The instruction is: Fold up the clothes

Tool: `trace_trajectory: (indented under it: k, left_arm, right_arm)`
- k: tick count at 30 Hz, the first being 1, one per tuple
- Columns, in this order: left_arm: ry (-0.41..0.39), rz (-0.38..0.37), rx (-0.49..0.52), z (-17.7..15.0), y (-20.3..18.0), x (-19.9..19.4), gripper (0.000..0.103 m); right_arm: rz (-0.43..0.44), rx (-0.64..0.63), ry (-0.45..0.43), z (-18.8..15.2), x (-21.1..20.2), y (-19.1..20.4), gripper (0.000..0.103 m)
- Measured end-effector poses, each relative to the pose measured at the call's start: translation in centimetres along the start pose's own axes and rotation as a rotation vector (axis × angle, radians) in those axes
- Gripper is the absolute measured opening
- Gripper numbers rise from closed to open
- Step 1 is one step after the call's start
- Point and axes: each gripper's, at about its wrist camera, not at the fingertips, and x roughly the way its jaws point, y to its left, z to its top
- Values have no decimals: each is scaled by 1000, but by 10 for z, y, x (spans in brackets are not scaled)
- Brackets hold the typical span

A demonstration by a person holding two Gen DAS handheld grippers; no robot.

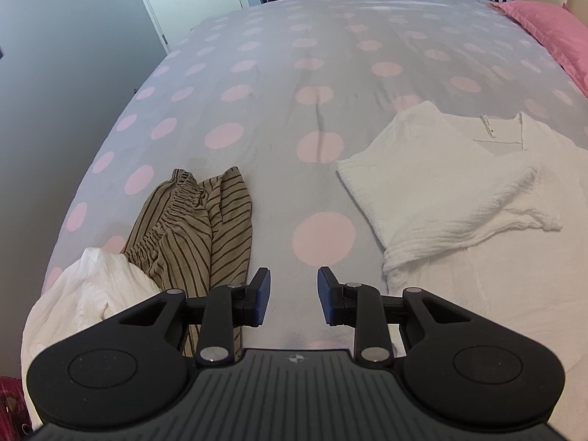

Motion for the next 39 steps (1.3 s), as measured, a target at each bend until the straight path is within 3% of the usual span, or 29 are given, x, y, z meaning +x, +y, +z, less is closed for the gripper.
trace_trajectory:
  k: [2, 4, 5, 6, 10, 14, 21, 23, 24, 25, 26, 31, 39]
  left_arm:
    - [7, 5, 6, 1, -3, 2, 26]
    - [14, 10, 12, 1, -5, 4, 26]
    - [17, 13, 15, 2, -6, 5, 26]
    - [21, 15, 18, 2, -8, 6, 26]
    - [40, 23, 41, 2, -14, 14, 26]
    - [54, 23, 63, 3, -22, 21, 26]
    - [57, 10, 69, 7, -28, 28, 26]
    - [62, 13, 73, 7, -29, 31, 26]
    - [65, 15, 75, 7, -30, 33, 26]
    - [70, 18, 76, 8, -31, 34, 26]
    - [73, 20, 78, 8, -32, 35, 26]
    - [74, 13, 84, 9, -36, 36, 26]
    - [74, 7, 92, 9, -37, 38, 26]
  right_arm:
    - [7, -26, -13, 0, -1, 8, 62]
    - [32, -39, -30, 1, -4, 14, 52]
    - [55, -41, -32, 2, -6, 16, 42]
    - [73, -40, -32, 4, -8, 18, 40]
    - [119, -6, -41, 9, -12, 22, 42]
    - [156, 46, -42, 16, -12, 22, 52]
    - [215, 225, -23, 27, -6, 8, 56]
    - [200, 253, -20, 29, -3, 5, 53]
    - [176, 251, -21, 29, 0, 6, 47]
    - [148, 246, -21, 29, 3, 7, 35]
    - [127, 238, -19, 29, 5, 8, 6]
    - [122, 132, -128, 32, -18, 36, 7]
    - [318, -118, -247, 22, -77, 136, 7]
